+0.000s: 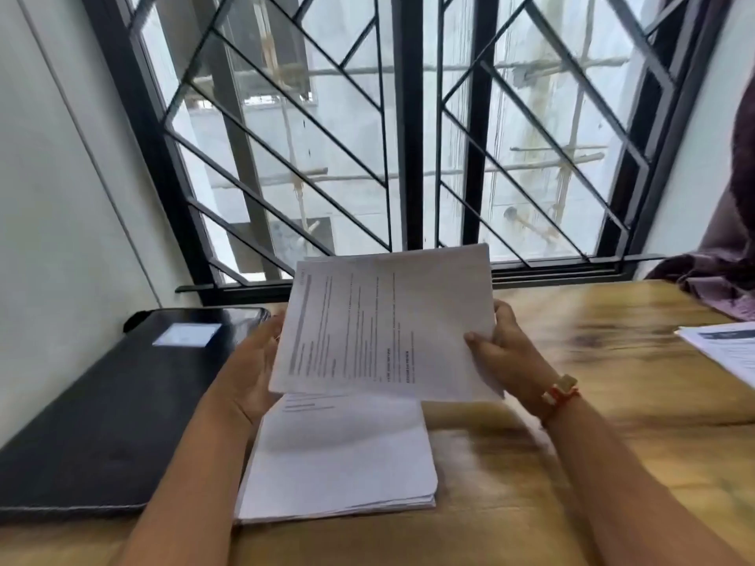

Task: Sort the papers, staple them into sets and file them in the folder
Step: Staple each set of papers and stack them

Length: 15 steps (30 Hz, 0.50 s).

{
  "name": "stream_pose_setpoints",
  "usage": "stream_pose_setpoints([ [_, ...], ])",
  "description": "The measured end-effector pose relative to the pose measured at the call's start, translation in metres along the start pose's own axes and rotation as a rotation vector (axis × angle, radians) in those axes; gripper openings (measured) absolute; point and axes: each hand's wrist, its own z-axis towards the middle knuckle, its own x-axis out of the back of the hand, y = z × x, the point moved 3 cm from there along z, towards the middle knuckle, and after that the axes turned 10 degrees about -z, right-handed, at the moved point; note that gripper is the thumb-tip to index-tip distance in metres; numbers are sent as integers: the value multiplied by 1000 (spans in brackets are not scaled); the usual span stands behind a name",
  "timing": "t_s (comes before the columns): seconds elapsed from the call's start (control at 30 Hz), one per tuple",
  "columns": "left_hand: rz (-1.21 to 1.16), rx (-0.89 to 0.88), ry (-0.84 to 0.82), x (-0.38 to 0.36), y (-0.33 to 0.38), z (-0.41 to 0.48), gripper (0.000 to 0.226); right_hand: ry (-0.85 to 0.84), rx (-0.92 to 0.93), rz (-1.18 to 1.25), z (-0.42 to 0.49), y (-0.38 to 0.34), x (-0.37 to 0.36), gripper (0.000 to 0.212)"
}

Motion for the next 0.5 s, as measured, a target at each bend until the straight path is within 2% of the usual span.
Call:
stream_pose_setpoints([
  [0.07,129,13,10,2,-4,-1,35,-23,2,-8,2,3,1,35],
  [0.17,233,-74,28,-9,-10,-1,34,20,30,-9,2,5,7,25],
  [0.33,357,-387,108,-32,-5,-3,27,173,137,-92,-6,-1,6,19],
  [0.43,400,-514,100,-41,1,-7,18,316,228,-72,-12,-9,7,27],
  [0.5,363,-544,66,-40,4,-10,28,341,245,-50,-15,-10,6,30],
])
